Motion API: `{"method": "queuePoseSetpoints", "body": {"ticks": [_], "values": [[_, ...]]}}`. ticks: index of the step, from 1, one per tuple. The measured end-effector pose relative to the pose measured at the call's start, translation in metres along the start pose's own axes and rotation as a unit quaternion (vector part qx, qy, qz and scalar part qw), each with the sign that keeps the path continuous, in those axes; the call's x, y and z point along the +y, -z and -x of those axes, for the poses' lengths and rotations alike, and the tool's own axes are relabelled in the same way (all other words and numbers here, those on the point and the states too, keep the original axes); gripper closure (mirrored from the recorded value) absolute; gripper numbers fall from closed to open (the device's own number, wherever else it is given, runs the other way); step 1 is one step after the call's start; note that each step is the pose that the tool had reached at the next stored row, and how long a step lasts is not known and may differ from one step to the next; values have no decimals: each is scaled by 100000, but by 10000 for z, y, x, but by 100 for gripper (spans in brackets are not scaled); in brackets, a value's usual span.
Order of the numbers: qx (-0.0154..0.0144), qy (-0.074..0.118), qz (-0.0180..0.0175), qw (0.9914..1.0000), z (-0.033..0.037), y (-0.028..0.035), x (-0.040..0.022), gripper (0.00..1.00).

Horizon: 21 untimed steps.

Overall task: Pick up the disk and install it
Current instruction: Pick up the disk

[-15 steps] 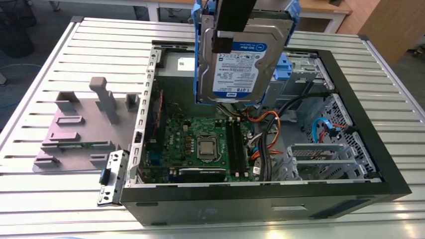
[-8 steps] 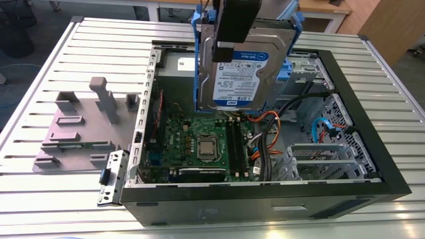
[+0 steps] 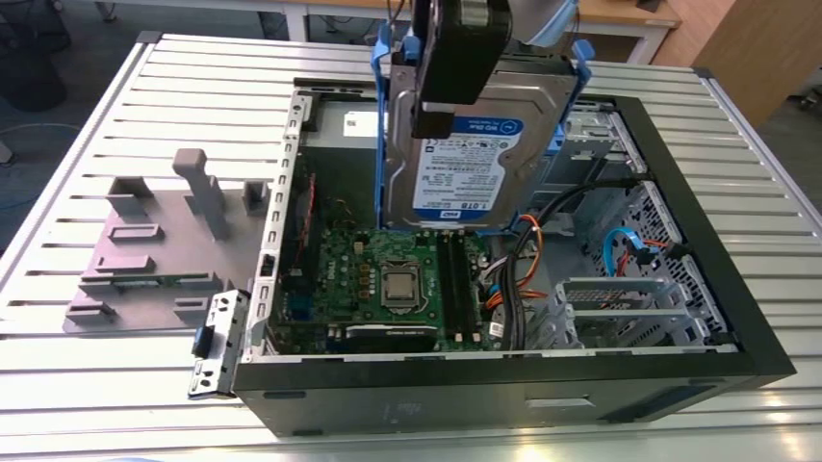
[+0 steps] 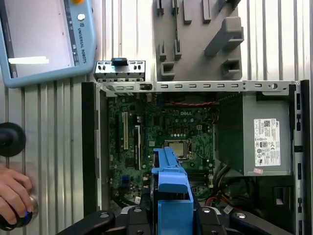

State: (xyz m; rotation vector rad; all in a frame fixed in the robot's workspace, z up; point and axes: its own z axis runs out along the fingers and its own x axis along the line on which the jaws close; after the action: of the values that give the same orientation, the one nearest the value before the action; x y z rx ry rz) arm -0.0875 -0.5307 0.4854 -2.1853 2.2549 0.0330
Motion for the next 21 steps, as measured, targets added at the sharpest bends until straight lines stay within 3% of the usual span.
{"method": "queuePoseSetpoints", "body": {"ticks": [6, 12, 21], "values": [[-29, -37, 1, 100000, -19, -11, -19, 64], [-806, -416, 17, 99996, -44, -28, -48, 64], [-814, -423, 20, 99996, -98, -33, -101, 64]]}}
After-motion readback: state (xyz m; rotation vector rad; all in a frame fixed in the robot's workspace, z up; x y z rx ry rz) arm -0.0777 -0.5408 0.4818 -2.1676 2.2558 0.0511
